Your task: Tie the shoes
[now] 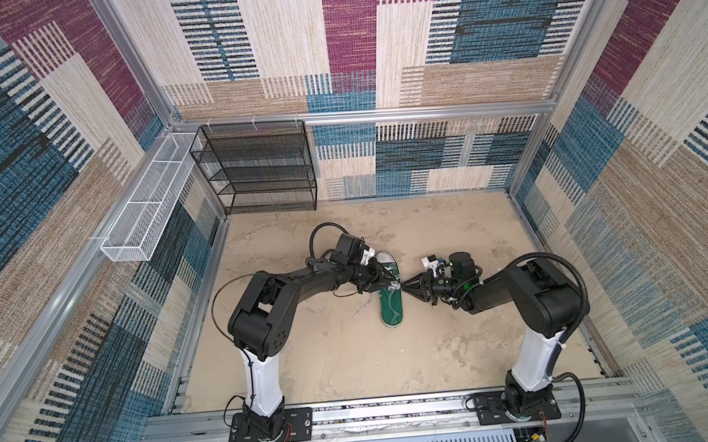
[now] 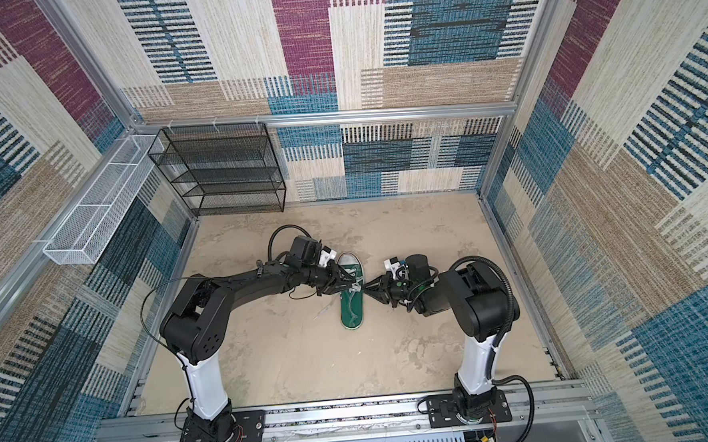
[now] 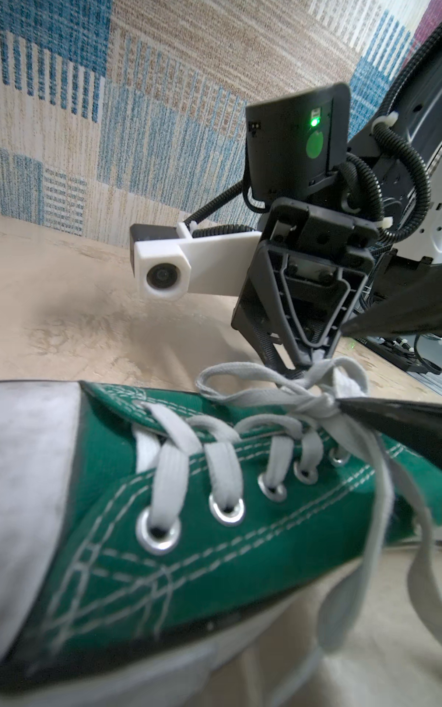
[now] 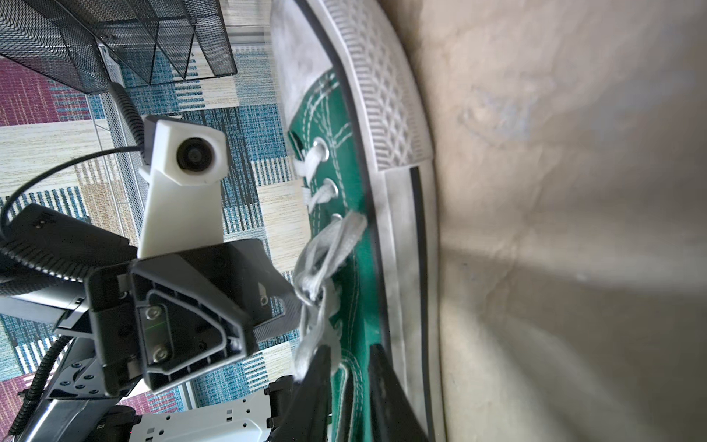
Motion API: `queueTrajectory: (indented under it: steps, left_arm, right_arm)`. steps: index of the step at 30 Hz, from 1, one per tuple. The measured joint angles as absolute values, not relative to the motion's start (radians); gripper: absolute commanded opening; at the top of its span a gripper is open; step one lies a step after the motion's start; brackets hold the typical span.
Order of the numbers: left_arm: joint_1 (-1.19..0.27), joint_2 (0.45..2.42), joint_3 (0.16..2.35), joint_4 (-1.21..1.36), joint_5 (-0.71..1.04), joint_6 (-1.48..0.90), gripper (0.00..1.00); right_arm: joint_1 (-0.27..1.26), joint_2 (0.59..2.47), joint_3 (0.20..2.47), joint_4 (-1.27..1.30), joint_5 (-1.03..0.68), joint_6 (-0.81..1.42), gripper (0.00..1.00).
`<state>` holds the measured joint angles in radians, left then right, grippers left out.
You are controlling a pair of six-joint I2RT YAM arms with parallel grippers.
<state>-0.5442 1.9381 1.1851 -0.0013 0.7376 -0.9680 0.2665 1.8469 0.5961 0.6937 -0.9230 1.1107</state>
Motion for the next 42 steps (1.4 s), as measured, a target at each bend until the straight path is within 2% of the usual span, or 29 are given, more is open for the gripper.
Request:
queueTrajectory:
  steps: [11,28,42]
  left_arm:
    - [-0.555,1.957,1.185,0.025,0.74,-0.97,0.31]
    - [-0.556,1.96,1.18,0.042,0.741,-0.977,0.32]
    - [-0.556,1.96,1.175,0.056,0.743,-0.989,0.32]
  right_arm:
    - [0.264,1.813,0.562,0.702,-0.907,1.116,0.23]
    - [0.264,1.845,0.604,0.622,-0.893,1.069,0.17]
    - [0.274,1.844,0.635,0.607,-0.902,1.046,0.2]
